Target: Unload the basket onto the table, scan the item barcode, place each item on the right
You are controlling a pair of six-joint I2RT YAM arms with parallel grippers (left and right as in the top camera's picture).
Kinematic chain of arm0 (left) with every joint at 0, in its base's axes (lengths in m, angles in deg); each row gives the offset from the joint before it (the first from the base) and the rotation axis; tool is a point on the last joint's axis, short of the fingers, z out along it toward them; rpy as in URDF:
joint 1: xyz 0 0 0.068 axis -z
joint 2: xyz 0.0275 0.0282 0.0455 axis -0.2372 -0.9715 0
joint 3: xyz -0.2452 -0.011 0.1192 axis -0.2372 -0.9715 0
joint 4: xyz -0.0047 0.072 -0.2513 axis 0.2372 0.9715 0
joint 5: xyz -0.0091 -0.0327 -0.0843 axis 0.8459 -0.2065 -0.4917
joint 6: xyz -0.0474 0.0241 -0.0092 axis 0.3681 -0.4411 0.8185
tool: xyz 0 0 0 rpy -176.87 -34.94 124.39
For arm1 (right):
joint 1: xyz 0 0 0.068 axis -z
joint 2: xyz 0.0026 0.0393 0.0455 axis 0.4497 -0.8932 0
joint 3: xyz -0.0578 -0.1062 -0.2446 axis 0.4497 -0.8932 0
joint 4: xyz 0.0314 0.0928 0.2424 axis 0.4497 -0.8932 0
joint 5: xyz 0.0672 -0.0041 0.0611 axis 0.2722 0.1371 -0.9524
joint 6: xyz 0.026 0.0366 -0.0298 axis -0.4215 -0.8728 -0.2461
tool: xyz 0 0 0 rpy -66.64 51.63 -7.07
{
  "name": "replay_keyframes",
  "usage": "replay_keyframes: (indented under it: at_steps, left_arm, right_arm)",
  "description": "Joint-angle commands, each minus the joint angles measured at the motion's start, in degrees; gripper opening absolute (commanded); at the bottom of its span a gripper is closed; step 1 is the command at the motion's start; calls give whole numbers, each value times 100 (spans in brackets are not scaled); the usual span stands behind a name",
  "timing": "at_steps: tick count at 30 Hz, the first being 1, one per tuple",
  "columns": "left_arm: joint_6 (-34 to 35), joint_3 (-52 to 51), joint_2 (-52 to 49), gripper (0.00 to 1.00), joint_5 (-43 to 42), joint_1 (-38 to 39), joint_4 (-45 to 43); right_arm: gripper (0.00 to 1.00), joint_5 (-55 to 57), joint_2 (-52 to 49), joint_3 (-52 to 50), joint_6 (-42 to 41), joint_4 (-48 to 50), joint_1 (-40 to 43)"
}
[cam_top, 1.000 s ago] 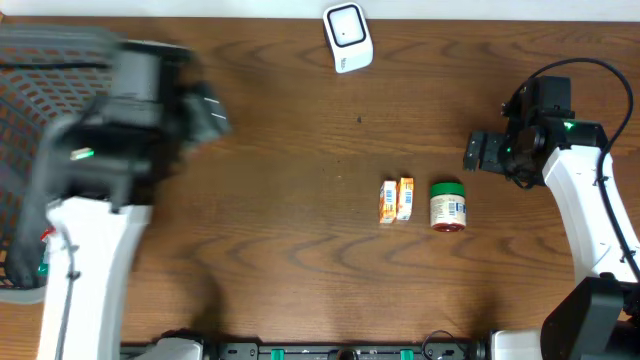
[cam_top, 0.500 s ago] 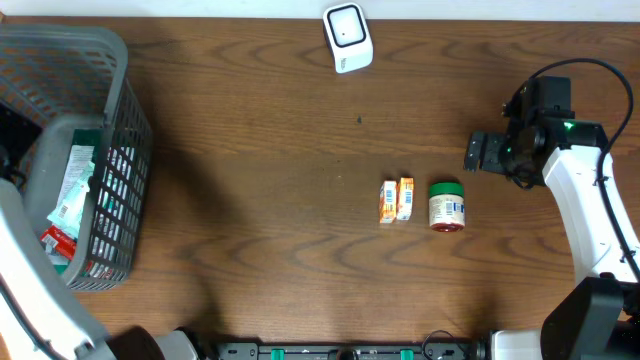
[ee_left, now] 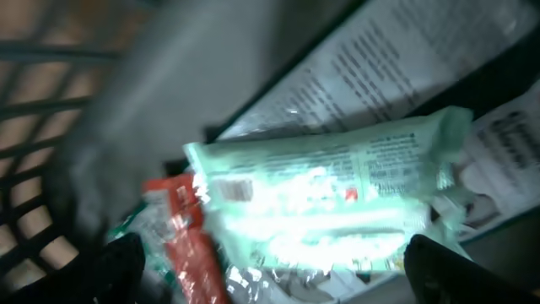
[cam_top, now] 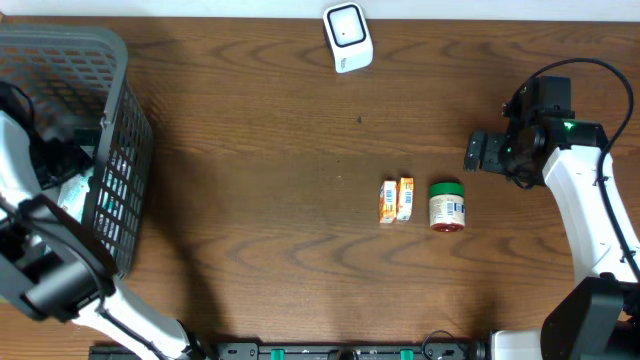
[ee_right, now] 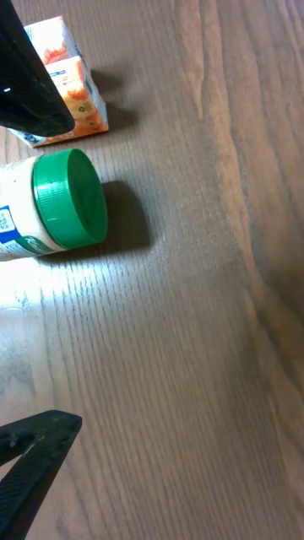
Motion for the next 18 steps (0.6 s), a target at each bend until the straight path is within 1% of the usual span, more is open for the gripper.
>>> replay_keyframes:
  at_steps: [1, 7, 9, 12, 18]
  left_arm:
    - [-560, -28, -457, 98, -254, -15, 7]
    - [-627, -28, -778, 98, -341, -13, -136]
    - [-802, -31, -831, 98, -745, -13, -210]
    - [-990, -31, -850, 98, -1091, -13, -269]
    - [-962, -31, -855, 98, -1117, -13, -260]
  right_arm:
    - [99, 35, 98, 79, 22, -2, 11]
    - [99, 35, 98, 79, 22, -2, 9]
    - [99, 35, 98, 79, 22, -2, 9]
    - [99, 35, 98, 79, 22, -2, 11]
    - [99, 35, 98, 79, 22, -4, 9]
